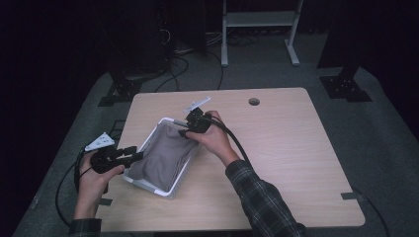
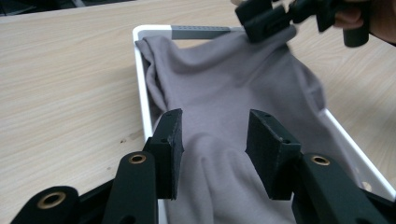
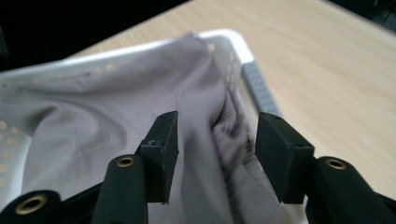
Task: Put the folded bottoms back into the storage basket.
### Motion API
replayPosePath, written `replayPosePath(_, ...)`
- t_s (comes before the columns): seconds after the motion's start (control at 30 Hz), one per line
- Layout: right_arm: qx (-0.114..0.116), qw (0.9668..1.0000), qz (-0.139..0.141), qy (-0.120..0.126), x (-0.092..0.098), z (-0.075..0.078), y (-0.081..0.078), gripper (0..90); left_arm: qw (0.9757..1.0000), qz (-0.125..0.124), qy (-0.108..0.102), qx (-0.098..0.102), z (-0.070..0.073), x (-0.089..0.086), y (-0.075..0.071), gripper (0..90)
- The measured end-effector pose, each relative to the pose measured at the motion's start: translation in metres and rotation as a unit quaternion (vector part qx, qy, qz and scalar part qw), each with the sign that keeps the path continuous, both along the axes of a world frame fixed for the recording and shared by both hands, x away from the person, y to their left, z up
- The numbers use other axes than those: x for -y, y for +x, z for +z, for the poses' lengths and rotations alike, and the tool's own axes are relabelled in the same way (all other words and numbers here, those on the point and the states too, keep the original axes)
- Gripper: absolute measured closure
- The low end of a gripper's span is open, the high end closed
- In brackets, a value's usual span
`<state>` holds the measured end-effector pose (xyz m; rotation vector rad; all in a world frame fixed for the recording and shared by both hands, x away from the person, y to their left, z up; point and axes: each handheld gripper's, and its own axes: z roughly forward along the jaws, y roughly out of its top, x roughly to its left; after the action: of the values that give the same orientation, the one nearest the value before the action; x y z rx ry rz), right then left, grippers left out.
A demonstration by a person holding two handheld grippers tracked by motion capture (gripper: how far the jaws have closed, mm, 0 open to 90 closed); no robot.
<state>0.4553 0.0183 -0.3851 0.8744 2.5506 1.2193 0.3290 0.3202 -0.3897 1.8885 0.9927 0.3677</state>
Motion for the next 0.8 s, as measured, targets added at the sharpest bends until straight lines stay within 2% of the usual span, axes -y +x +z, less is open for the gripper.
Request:
replayPosePath(0.07, 0.001, 1.0, 0.0, 0.002, 0.005, 0.005, 0.0, 59.1, 1.0, 0.0, 0.0, -0.003, -0.001, 0.001, 0.0, 56.2)
replayPosePath(0.13, -0.001, 1.0, 0.005, -0.005, 0.011, 0.009, -0.002, 75.8, 1.0, 0.0, -0.001, -0.004, -0.002, 0.001, 0.001, 58.1)
replayPosePath(0.23, -0.001, 0.9998, 0.011, -0.014, 0.02, 0.01, -0.006, 85.0, 0.9999, 0.011, -0.003, -0.002, -0.003, -0.002, 0.001, 63.4)
replayPosePath(0.33, -0.003, 0.9998, 0.019, 0.001, 0.029, 0.011, -0.011, 88.4, 0.9997, 0.024, -0.01, 0.0, -0.002, -0.008, 0.001, 71.0)
replayPosePath(0.43, -0.003, 0.9994, 0.031, 0.013, 0.033, 0.012, -0.016, 89.1, 0.9994, 0.033, -0.012, 0.0, -0.002, -0.013, 0.0, 73.0)
replayPosePath(0.57, -0.021, 0.9989, 0.039, -0.016, 0.027, 0.0, -0.017, 89.0, 0.9992, 0.038, -0.01, -0.002, -0.004, -0.014, 0.001, 71.9)
replayPosePath(0.8, -0.036, 0.9976, 0.021, -0.056, 0.01, -0.025, -0.005, 89.0, 0.9991, 0.042, -0.003, -0.003, -0.005, -0.016, 0.001, 70.8)
